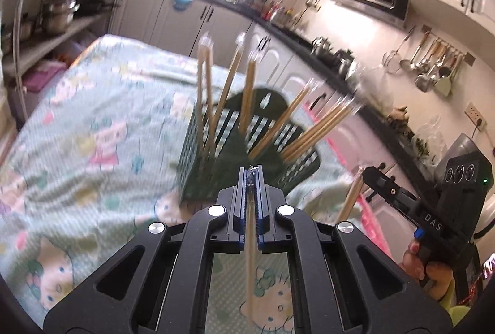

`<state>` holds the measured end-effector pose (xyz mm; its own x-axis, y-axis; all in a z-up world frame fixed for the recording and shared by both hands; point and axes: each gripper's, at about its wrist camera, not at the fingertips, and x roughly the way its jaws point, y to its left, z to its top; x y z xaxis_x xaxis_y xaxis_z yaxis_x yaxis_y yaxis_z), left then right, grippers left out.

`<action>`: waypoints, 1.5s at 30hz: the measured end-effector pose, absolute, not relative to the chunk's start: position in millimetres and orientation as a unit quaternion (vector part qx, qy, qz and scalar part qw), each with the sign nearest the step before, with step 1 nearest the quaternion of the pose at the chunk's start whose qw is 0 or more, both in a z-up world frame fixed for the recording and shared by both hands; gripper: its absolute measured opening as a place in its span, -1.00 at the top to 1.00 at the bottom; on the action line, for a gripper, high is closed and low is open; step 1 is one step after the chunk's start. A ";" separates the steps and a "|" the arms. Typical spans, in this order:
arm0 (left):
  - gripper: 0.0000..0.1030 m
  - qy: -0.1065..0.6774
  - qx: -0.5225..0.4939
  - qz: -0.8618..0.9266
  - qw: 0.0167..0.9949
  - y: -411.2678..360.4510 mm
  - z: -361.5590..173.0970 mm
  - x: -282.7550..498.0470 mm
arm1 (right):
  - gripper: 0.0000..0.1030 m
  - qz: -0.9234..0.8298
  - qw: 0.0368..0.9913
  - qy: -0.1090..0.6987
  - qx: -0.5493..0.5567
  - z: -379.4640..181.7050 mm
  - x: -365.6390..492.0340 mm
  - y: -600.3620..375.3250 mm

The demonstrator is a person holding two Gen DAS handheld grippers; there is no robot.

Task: Organize utensils
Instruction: 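Lift the left tool's chopstick over the caddy while the right tool carries its chopstick there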

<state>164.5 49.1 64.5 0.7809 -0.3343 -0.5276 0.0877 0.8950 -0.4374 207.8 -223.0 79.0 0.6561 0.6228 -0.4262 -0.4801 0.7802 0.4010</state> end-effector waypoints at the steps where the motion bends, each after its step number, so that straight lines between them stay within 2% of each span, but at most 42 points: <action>1: 0.96 0.301 -0.196 -0.115 0.926 49.6 73.1 164.1 | 0.89 0.307 0.903 0.271 0.126 85.7 206.8 -223.5; 13: 0.96 0.213 -0.182 -0.122 0.952 52.8 148.4 169.2 | 0.89 0.309 0.924 0.189 0.124 143.7 206.2 -222.0; 25: 0.96 0.154 -0.163 -0.096 0.970 55.3 193.3 182.1 | 0.89 0.301 0.933 0.139 0.138 183.4 223.4 -222.0; 33: 0.96 0.130 -0.143 -0.060 0.979 56.7 203.3 190.3 | 0.89 0.282 0.943 0.122 0.130 190.5 240.2 -213.4; 45: 0.96 0.150 -0.145 -0.029 0.978 68.3 173.8 208.8 | 0.89 0.260 0.947 0.135 0.130 161.1 261.5 -208.3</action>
